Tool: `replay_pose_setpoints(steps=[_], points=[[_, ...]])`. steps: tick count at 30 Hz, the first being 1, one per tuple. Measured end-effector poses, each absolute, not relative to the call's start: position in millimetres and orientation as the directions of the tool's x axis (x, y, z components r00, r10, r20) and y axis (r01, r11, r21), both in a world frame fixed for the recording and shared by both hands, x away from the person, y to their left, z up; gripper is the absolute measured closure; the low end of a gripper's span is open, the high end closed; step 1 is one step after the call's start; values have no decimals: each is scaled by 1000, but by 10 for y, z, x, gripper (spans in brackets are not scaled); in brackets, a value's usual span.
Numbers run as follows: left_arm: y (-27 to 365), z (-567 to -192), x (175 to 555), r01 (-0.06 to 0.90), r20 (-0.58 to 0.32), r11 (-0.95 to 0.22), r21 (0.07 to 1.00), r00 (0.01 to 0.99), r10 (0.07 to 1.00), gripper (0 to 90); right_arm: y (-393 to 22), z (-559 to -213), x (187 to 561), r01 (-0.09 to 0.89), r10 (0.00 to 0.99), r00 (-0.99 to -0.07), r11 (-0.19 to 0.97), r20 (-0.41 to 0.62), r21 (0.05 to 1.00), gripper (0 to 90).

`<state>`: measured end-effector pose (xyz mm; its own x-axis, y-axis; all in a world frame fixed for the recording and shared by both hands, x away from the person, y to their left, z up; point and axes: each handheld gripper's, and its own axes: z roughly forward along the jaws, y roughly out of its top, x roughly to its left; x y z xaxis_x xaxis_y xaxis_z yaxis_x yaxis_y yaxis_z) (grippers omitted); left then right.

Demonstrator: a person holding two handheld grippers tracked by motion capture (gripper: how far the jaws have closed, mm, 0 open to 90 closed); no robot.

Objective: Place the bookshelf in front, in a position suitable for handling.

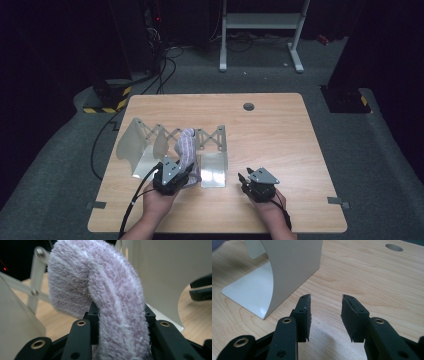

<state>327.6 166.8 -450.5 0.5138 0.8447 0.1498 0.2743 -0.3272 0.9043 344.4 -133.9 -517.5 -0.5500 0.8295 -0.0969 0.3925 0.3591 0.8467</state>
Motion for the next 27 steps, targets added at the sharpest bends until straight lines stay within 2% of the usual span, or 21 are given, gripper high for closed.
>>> replay_pose_setpoints(steps=[7,11,21,22,27], points=[[1674,-4345,3322,230,177,-331,915,508,843,638,-1347,-5176,3446,391,829,-550,361,-99,847,597],[1670,-4397,3356,226,193,-354,907,523,830,641,-1348,-5178,3449,394,830,-549,361,-98,845,596],[1625,-4929,3318,321,191,-422,848,558,808,645,-1350,-5193,3459,401,830,-549,366,-99,840,593],[1619,-5061,3322,352,183,-436,828,566,804,645,-1347,-5196,3459,401,829,-550,367,-100,839,593],[1620,-5249,3370,403,145,-432,806,574,806,646,-1342,-5200,3460,403,828,-552,369,-100,837,592]])
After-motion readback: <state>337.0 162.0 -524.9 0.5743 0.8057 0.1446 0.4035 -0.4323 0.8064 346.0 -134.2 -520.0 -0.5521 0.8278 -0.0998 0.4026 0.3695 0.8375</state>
